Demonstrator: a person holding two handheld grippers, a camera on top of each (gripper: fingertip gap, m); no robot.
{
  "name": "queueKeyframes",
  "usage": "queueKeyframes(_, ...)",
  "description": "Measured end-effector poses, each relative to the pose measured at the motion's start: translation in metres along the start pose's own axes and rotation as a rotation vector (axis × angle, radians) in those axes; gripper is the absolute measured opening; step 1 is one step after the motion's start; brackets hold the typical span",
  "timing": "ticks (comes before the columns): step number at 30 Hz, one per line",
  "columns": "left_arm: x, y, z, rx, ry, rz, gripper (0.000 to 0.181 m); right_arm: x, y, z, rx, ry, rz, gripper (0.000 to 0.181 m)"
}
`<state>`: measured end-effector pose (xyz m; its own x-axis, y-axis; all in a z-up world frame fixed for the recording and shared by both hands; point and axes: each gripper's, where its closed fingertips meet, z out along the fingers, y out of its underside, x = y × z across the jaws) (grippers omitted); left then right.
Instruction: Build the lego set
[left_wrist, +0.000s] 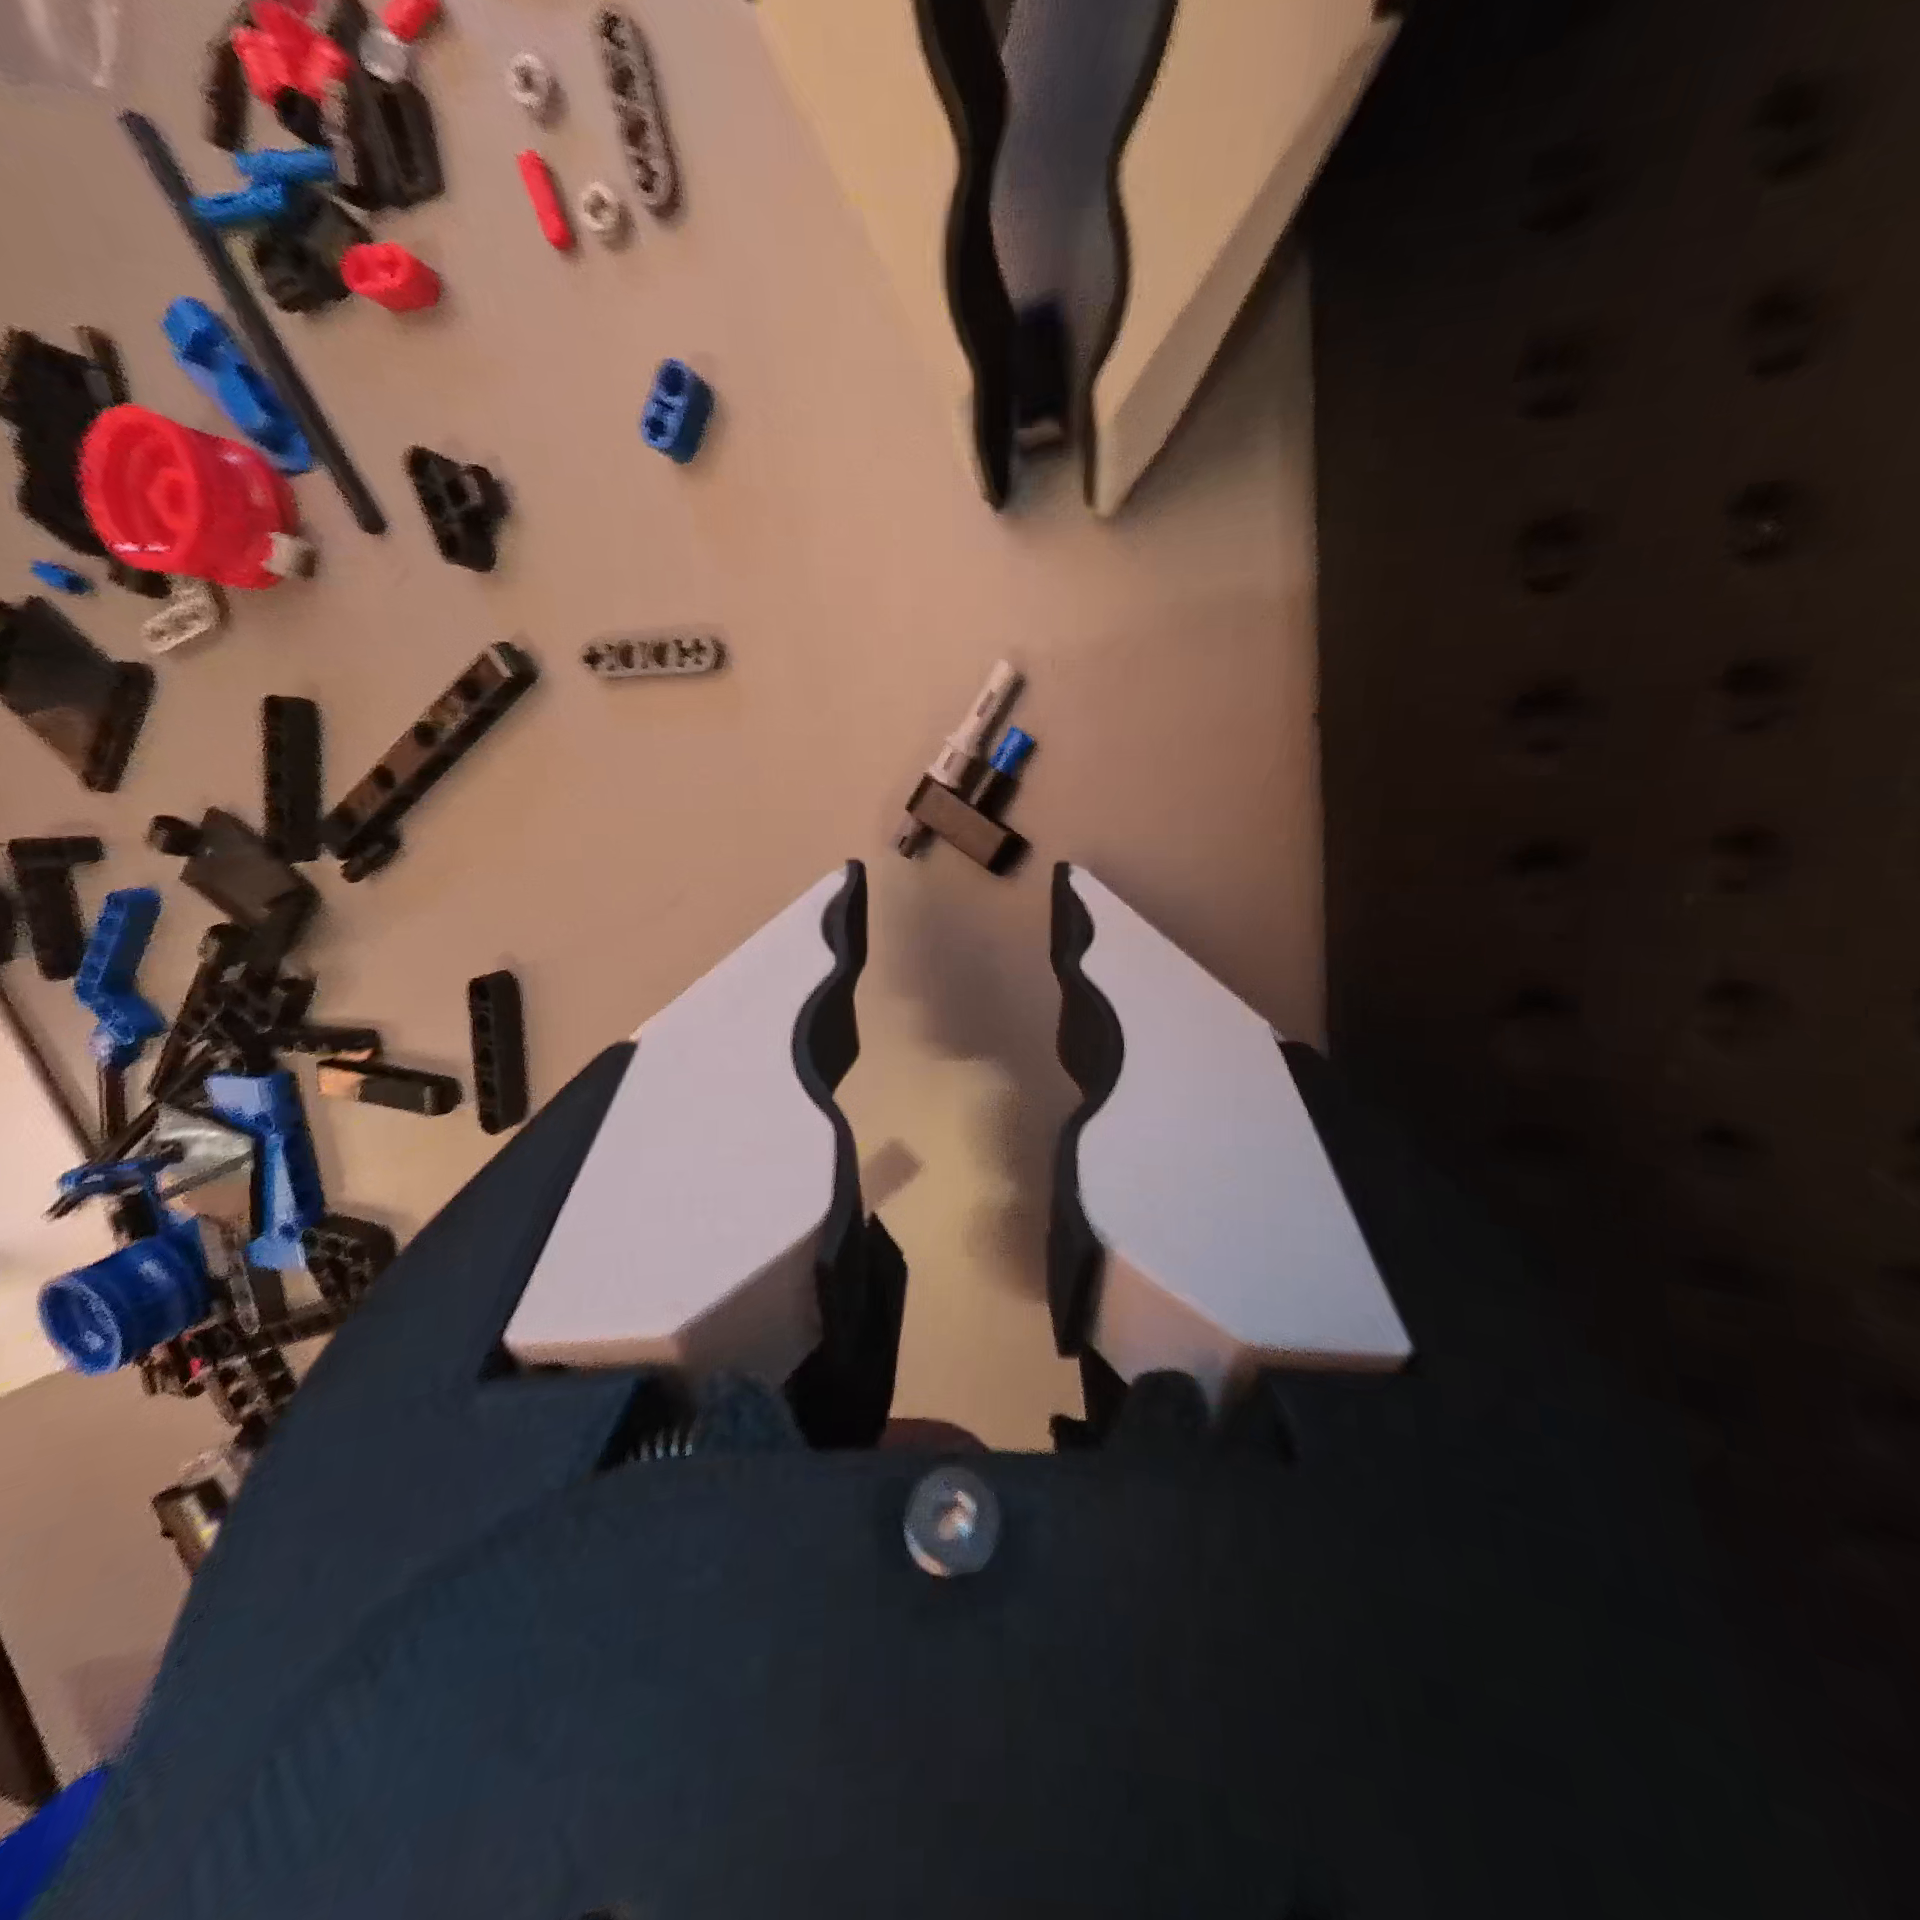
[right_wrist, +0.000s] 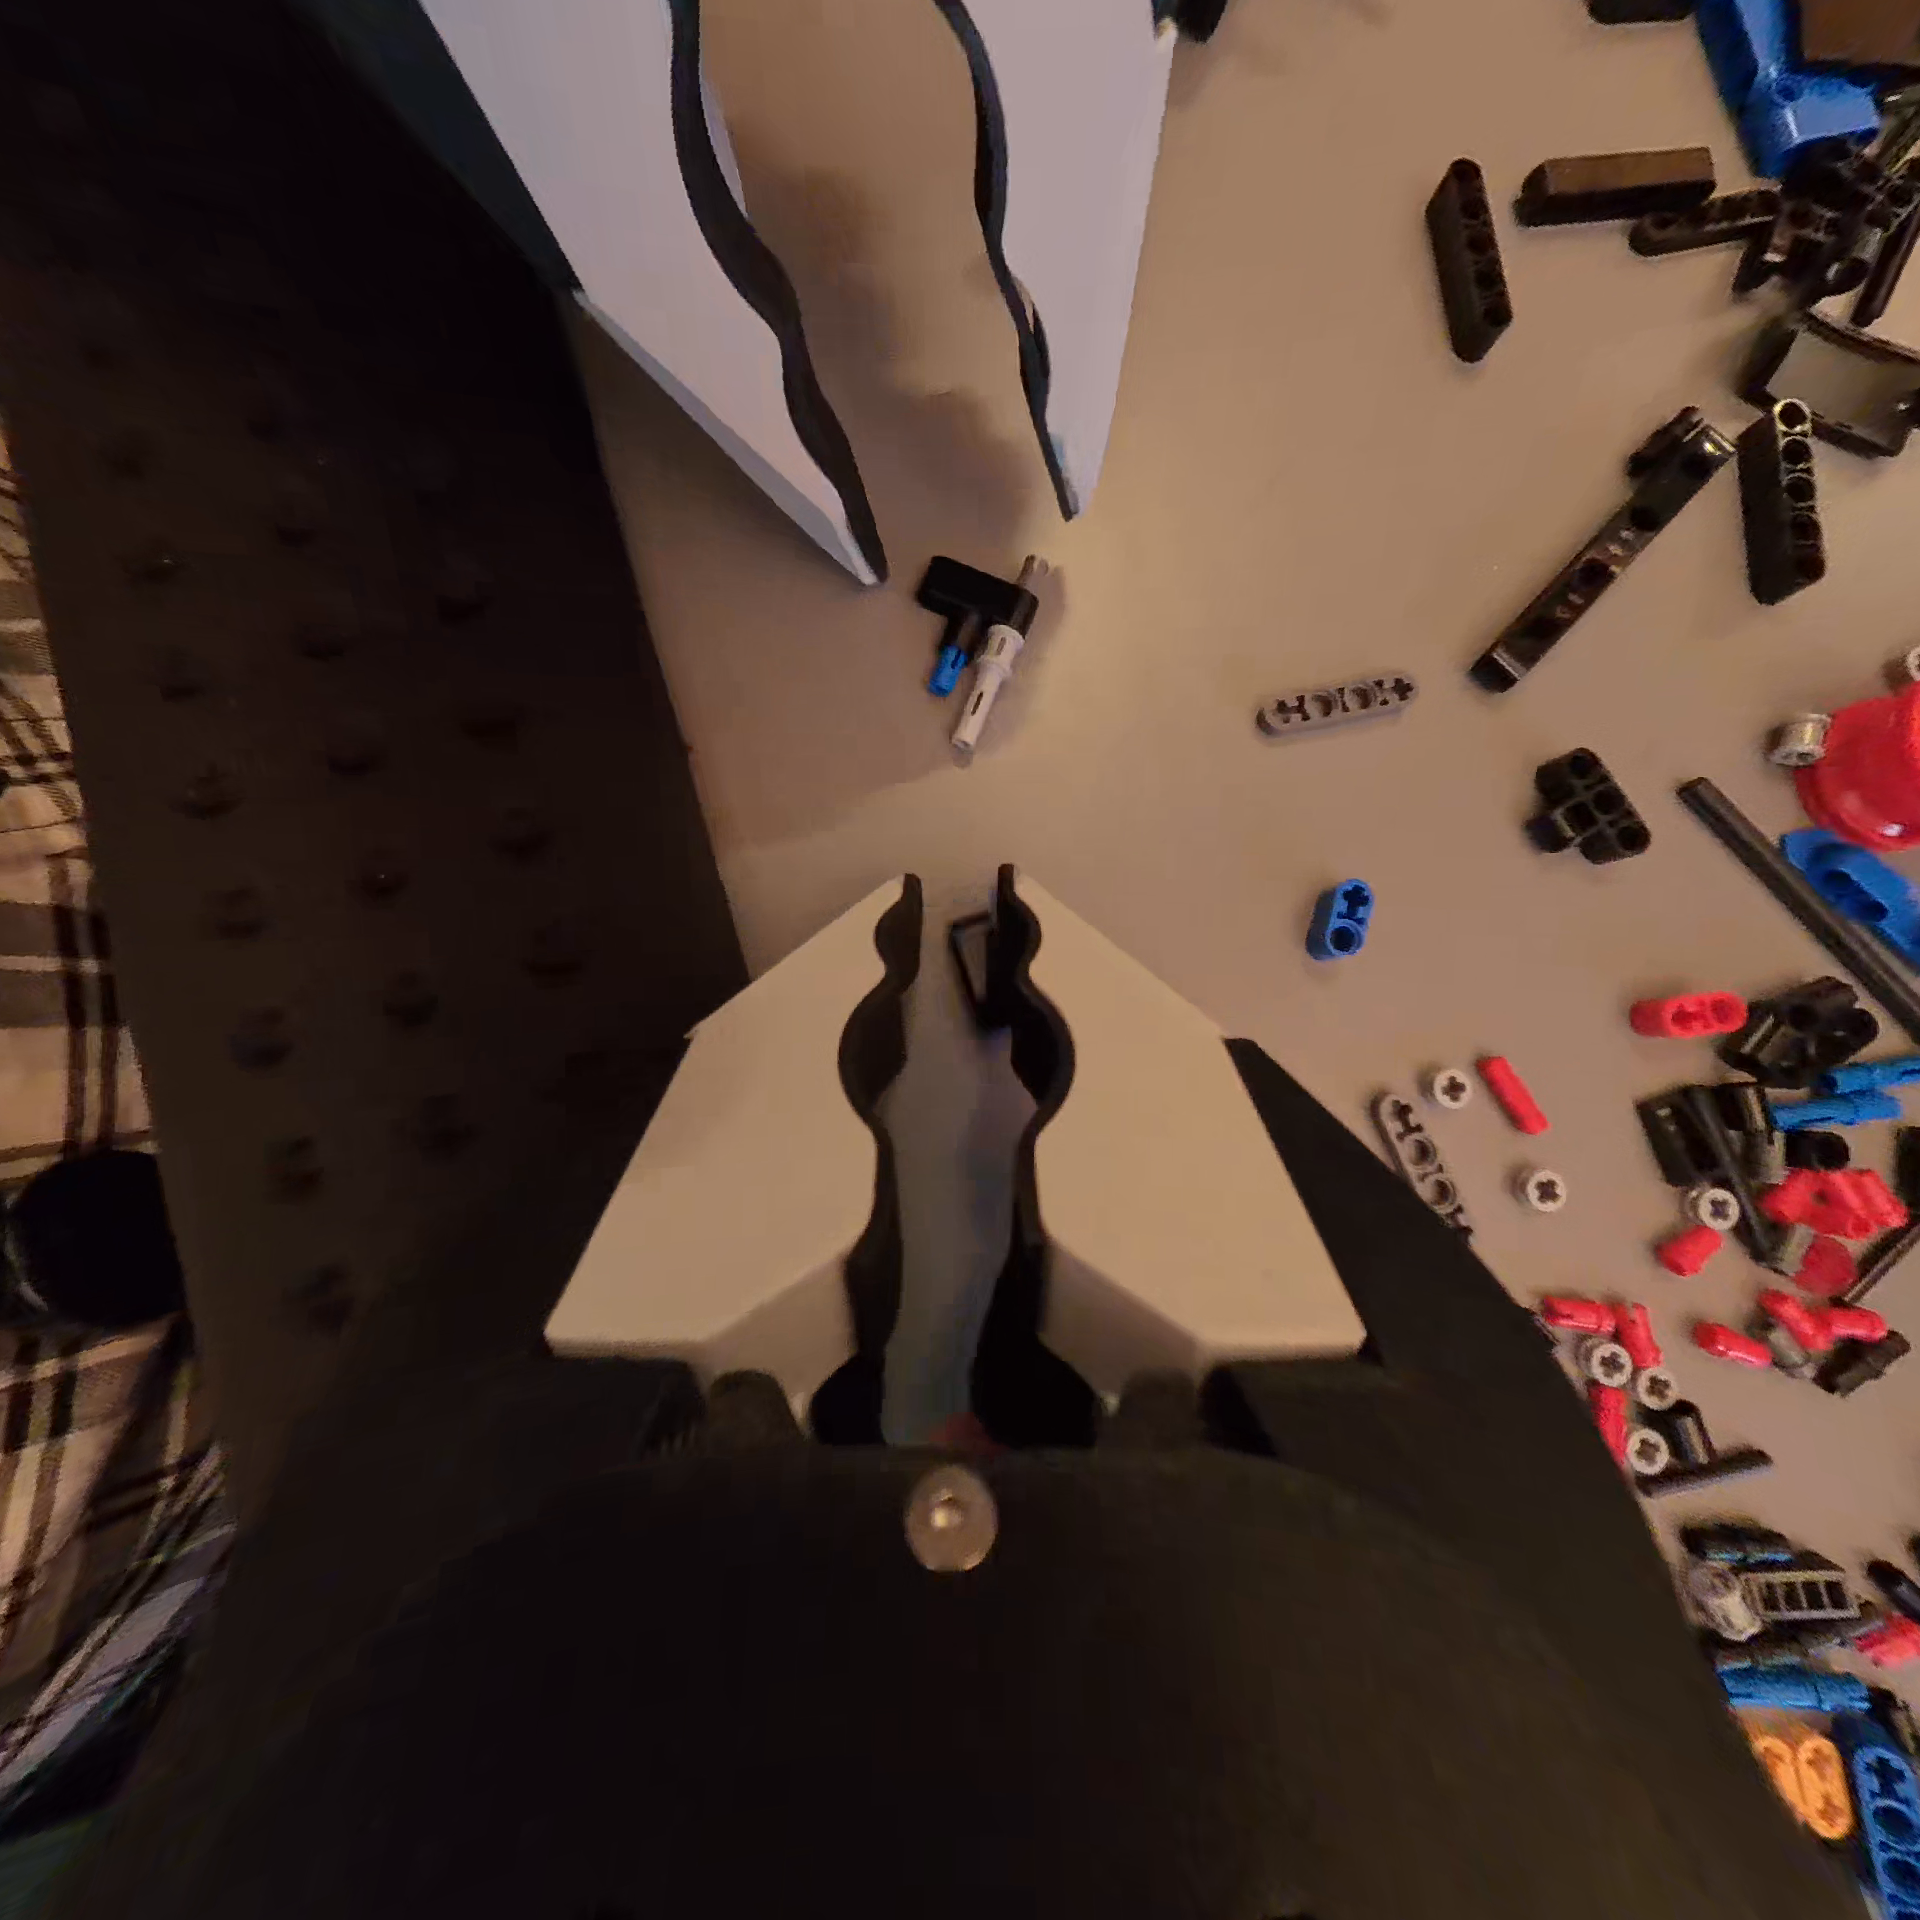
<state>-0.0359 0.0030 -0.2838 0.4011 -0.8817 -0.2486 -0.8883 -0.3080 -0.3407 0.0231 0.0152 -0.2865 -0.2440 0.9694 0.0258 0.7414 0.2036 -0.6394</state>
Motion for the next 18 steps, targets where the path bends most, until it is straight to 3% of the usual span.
queueKeyframes(3, 0.002, -0.002, 0.002, 0.018, 0.050, 0.036, 0.033, 0.001, -0.001, 0.000, 0.007, 0.014, -0.037, 0.007)
queueKeyframes(6, 0.002, -0.002, 0.003, 0.021, 0.065, 0.009, 0.028, 0.008, 0.001, -0.011, 0.016, 0.035, -0.013, 0.031)
queueKeyframes(11, 0.008, -0.008, 0.005, 0.055, 0.081, -0.061, 0.023, 0.013, 0.021, -0.024, -0.027, 0.051, 0.007, 0.019)
queueKeyframes(18, 0.010, -0.011, 0.005, 0.061, 0.068, -0.076, 0.028, 0.024, 0.021, -0.015, -0.039, 0.068, -0.060, 0.002)
